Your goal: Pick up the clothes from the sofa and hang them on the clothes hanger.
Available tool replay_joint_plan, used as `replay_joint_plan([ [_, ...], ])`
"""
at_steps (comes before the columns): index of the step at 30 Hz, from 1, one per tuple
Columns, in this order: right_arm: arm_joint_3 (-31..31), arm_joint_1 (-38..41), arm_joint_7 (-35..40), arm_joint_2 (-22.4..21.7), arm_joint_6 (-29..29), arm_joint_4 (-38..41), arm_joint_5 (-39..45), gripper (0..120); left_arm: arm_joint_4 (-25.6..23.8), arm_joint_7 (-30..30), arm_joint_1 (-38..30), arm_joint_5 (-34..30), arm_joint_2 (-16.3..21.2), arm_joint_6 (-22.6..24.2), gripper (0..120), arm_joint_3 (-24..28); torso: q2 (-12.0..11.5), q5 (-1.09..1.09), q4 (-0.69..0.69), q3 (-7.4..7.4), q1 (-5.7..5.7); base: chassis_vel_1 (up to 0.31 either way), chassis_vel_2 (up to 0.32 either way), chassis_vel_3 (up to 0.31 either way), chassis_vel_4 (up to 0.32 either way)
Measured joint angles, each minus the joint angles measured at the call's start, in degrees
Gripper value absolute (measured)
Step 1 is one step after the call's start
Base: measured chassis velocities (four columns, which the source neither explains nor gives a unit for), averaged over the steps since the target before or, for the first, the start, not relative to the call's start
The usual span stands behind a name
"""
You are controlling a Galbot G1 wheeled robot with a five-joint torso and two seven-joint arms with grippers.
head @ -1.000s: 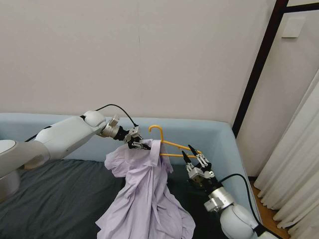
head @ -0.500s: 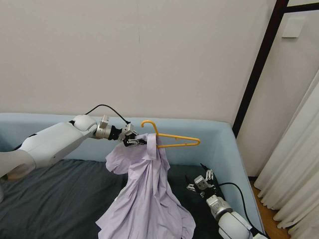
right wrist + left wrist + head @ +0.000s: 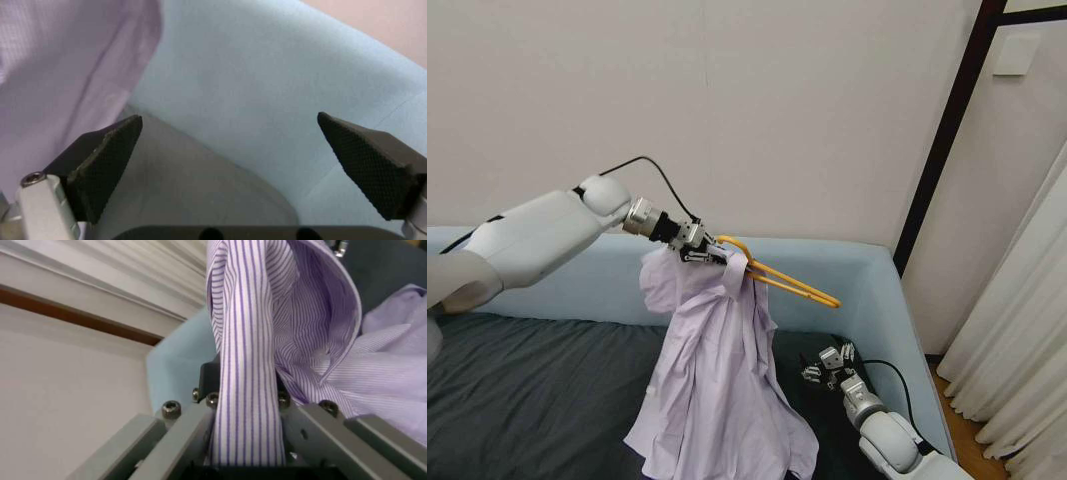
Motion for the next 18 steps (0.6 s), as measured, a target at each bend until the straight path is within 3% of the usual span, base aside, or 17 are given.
replay_joint_plan([
  [8,1.0,1.2,3.2,-0.1,-3.4,5.9,8.9,100,-4.7,-4.3,-1.3,-6.2,3.2,1.6,1,-0.1,0.0,-0.04,0.06,0.00,0.00,0.000,0.000,0.000,0.000],
  [18,1.9,3.5,6.3,0.2,-4.0,6.8,15.6,100,-9.4,-8.4,-0.5,-8.0,5.9,2.5,1,0.2,0.0,-0.03,0.04,0.00,0.00,0.000,0.000,0.000,0.000],
])
